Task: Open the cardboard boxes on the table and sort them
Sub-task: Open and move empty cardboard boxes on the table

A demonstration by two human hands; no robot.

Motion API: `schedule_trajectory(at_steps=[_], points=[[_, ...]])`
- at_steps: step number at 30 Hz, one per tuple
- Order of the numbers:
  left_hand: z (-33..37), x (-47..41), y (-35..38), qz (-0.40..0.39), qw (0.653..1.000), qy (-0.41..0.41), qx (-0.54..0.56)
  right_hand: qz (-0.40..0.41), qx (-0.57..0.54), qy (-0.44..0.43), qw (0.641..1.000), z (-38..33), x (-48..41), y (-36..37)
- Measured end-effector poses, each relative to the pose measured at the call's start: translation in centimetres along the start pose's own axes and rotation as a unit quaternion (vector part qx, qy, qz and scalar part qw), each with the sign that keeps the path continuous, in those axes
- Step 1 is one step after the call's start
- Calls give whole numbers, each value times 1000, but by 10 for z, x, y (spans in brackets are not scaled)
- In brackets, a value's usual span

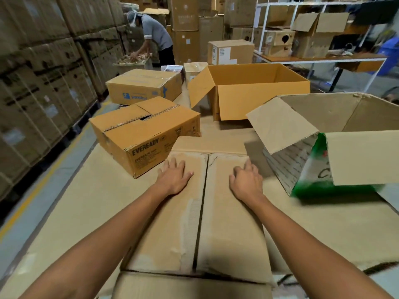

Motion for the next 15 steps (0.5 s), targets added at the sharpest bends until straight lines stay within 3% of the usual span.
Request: schedule_trajectory(at_steps=[10,15], points=[[70,128,0,-6,999,-38,-32,-73,-15,-74,994,-31,127,-6],[83,145,-36,36,998,0,-43,-92,-1,-88,992,-24,145,-3]])
Point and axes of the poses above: each hand's wrist, its own x-axis away from the middle knuckle, its own y-axis out of the palm, z = x × y, the point moved 3 cm from there along -x, towards the middle knuckle, and after that the axes turned 3 degrees about z, right-handed, at the moved point
